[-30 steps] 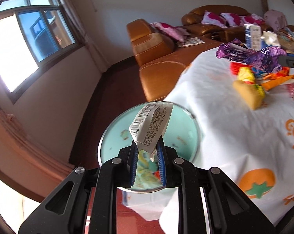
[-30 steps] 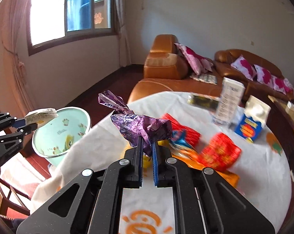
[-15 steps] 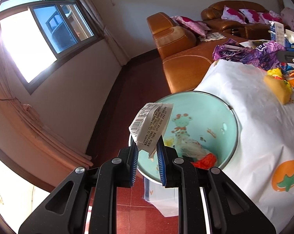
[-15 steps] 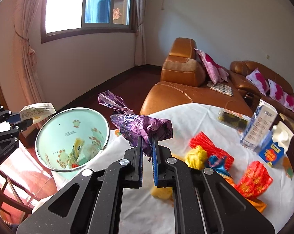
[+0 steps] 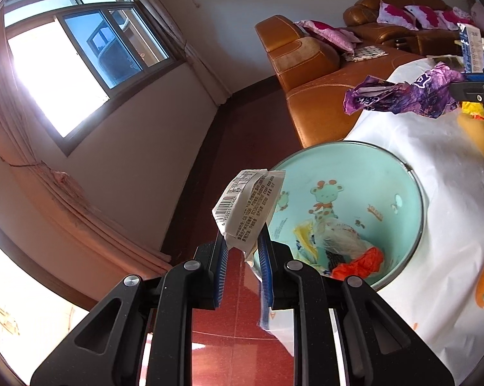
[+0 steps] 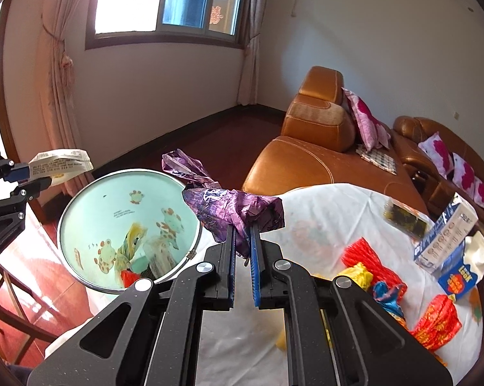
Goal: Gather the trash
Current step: 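Grasp the purple wrapper with the right tool while the left tool carries the label over the bin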
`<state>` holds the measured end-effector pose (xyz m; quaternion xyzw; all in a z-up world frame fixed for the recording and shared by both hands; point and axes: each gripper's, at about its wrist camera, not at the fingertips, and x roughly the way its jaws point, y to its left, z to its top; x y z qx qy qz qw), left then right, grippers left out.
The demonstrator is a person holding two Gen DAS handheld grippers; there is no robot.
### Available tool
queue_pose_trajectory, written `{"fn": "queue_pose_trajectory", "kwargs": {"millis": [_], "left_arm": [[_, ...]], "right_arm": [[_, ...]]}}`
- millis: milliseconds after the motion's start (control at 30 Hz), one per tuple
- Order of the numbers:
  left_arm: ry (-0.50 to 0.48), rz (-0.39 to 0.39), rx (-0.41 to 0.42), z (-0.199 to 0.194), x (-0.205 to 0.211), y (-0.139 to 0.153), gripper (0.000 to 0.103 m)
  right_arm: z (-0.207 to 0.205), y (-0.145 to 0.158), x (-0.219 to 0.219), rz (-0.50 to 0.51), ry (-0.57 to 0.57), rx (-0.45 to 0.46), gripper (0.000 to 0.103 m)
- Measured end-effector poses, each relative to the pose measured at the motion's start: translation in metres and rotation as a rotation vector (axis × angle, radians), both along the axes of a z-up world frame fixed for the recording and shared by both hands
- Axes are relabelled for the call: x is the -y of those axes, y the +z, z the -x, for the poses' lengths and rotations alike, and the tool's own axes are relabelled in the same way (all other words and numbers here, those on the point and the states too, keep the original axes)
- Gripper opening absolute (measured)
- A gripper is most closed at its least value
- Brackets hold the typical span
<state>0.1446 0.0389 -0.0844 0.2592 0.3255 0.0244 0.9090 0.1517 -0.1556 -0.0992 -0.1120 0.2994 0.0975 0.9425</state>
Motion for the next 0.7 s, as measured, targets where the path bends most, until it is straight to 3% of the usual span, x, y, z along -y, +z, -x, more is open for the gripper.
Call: {"fn": "queue_pose_trajectory", "kwargs": {"millis": [700], "left_arm": [[0.021, -0.049, 0.024, -0.003, -0.002, -0.003, 0.018]], "right_arm": [[-0.008, -0.007, -0.025, 0.057, 0.050, -0.004, 0.009]]}}
